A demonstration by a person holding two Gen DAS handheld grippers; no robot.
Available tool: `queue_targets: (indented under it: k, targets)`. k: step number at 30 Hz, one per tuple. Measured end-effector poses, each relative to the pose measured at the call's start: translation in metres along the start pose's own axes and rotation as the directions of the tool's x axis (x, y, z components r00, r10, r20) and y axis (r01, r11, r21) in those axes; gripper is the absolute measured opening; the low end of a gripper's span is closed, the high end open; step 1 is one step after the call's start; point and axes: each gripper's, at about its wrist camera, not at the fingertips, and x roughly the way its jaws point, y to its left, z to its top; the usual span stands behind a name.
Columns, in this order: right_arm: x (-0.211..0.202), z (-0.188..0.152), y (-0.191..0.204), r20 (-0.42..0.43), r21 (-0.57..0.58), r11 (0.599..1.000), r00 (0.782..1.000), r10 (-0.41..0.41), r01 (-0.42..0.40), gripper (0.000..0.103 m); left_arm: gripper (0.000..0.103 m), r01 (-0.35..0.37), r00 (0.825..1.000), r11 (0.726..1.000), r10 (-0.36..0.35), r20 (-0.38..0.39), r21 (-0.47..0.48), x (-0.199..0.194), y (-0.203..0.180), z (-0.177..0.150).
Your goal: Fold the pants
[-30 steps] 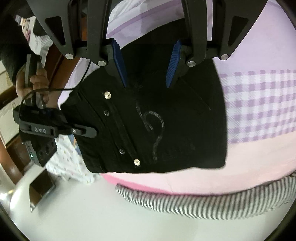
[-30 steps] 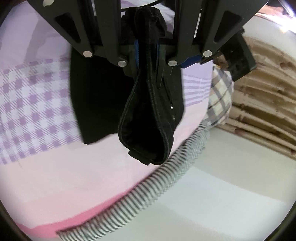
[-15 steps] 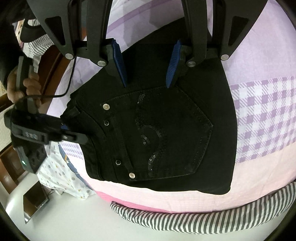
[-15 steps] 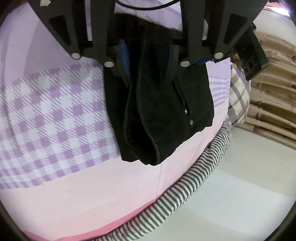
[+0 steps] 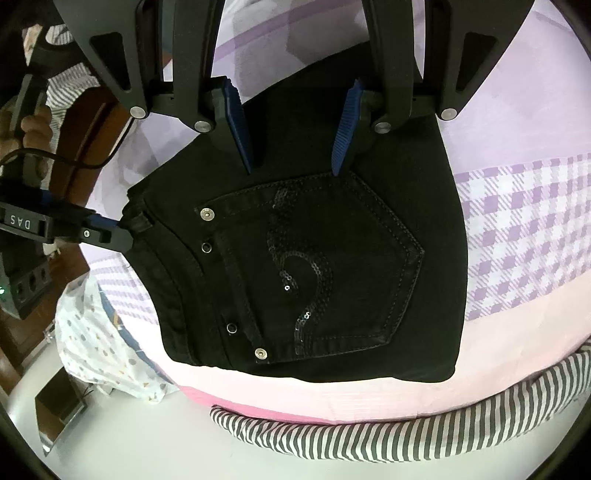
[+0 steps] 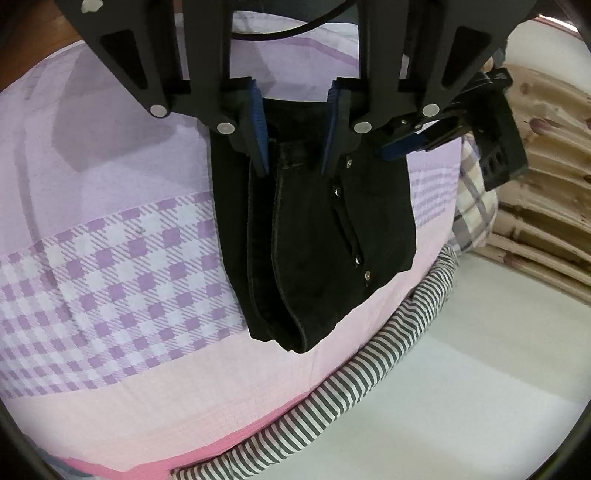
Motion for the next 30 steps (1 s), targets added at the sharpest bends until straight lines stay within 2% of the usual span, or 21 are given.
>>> queue_targets:
  k: [3,11,16,22,25,27,30]
  targets:
    - [-0.005,-0.001,0.004,0.013,-0.007,1.0,1.0,-0.01,0.01,0.015,0.046,-0.013,1.0,1.0,0.013,-0.002,0.002,0.0,-0.003,0.0]
    - [-0.015,-0.013,0.011,0.025,-0.037,0.998,0.999,-0.041,0.042,0.013,0.046,-0.035,0.999,0.999,0.035,-0.013,0.014,-0.004,-0.007,-0.008]
    - [-0.008,-0.018,0.004,0.003,-0.037,0.996,0.997,-0.083,0.083,0.013,0.046,-0.066,0.997,0.996,0.068,-0.024,0.053,-0.008,-0.01,-0.017]
    - [-0.004,-0.018,-0.005,-0.008,0.008,0.998,0.998,-0.056,0.056,0.014,0.047,-0.11,0.993,0.989,0.114,-0.03,0.1,-0.009,-0.017,-0.023]
    - [-0.005,-0.018,-0.007,-0.011,0.023,0.999,0.999,-0.049,0.049,0.017,0.047,-0.119,0.992,0.987,0.122,-0.029,0.105,-0.007,-0.023,-0.022]
    - [-0.005,-0.017,-0.01,-0.014,0.051,0.998,0.999,-0.047,0.047,0.027,0.047,-0.118,0.992,0.988,0.122,-0.029,0.102,-0.007,-0.023,-0.021]
    - [-0.008,-0.018,-0.011,-0.013,0.063,0.997,0.999,-0.036,0.037,0.028,0.047,-0.119,0.992,0.988,0.122,-0.028,0.1,-0.007,-0.023,-0.022]
